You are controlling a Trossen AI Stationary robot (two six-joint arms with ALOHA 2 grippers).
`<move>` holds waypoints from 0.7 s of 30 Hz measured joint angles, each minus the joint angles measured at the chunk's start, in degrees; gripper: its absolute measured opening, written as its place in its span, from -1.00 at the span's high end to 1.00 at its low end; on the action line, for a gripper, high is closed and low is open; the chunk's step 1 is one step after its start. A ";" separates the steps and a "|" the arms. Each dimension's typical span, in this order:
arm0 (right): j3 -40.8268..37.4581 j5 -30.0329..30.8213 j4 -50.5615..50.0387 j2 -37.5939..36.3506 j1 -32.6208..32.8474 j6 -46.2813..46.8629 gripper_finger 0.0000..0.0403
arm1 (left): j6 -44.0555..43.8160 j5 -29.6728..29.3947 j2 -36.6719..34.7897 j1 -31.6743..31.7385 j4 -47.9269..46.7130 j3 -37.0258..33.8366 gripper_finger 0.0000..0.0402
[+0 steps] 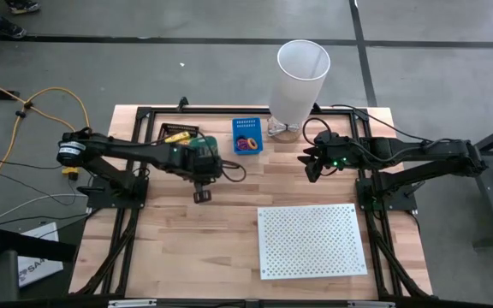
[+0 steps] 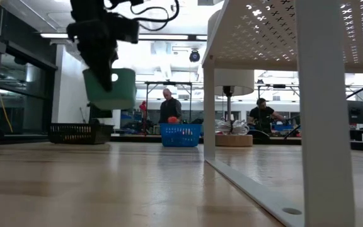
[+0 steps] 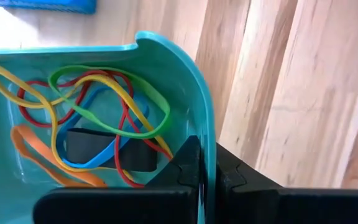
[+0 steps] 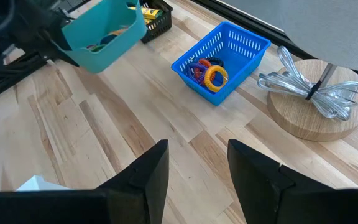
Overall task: Pick & Place Office Desk Supplies
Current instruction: Put the green bin with the rubber bands on the shelf
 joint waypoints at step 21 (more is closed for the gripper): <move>0.00 0.00 0.04 0.00 -0.01 0.00 0.24 | -15.76 3.25 7.98 -9.36 -6.90 16.62 1.00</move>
